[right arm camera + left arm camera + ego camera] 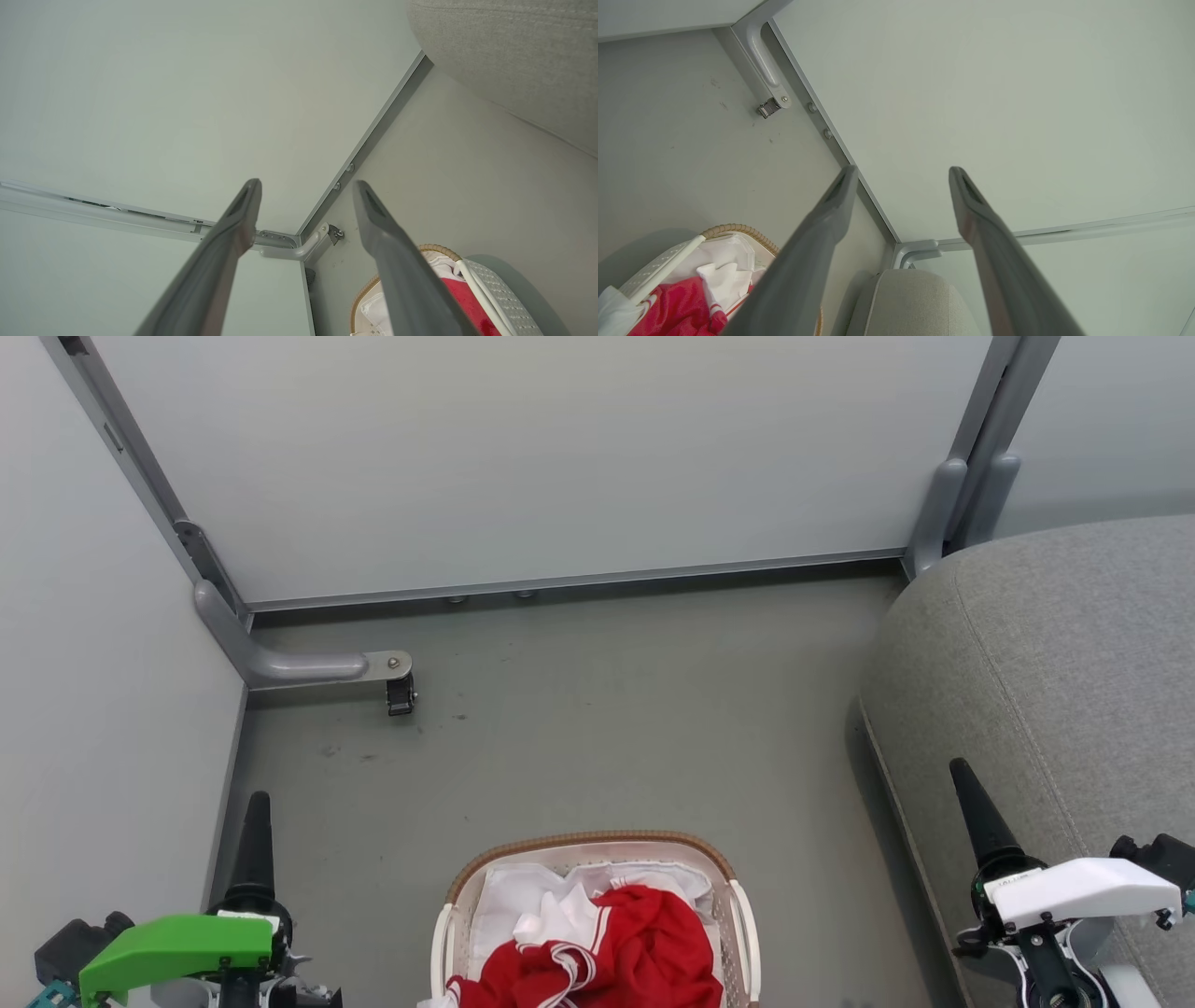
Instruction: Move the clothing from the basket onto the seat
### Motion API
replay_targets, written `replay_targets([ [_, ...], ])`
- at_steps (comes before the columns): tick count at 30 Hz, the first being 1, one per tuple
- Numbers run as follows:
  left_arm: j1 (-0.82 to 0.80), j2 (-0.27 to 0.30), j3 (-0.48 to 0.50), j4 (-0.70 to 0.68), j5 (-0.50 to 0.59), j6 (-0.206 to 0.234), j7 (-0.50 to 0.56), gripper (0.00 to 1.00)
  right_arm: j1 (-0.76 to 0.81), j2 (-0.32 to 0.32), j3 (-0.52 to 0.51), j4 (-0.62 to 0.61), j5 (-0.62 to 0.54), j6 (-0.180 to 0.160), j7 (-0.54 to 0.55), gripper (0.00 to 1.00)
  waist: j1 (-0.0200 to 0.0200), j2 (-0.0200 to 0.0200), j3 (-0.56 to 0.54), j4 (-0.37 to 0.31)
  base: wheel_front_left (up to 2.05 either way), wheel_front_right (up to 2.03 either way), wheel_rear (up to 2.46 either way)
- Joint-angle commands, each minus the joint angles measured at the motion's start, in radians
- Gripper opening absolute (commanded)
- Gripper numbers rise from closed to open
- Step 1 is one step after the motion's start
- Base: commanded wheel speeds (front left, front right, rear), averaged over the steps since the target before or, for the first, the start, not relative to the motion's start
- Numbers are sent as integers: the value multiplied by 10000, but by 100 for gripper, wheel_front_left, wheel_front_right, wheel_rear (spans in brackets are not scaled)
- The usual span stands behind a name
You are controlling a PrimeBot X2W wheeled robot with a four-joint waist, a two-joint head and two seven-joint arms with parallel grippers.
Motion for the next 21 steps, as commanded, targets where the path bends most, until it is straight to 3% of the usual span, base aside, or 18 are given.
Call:
replay_targets([
  [1,-280,135,-30,-128,372,-16,-97,100,-281,-156,79,-179,-384,1,-104,100,0,0,-4,0,0,0,0],
  [21,-160,522,-538,-115,4577,-27,-826,100,-271,-484,767,-207,-3751,3,-830,100,0,0,-2,1,0,0,0],
])
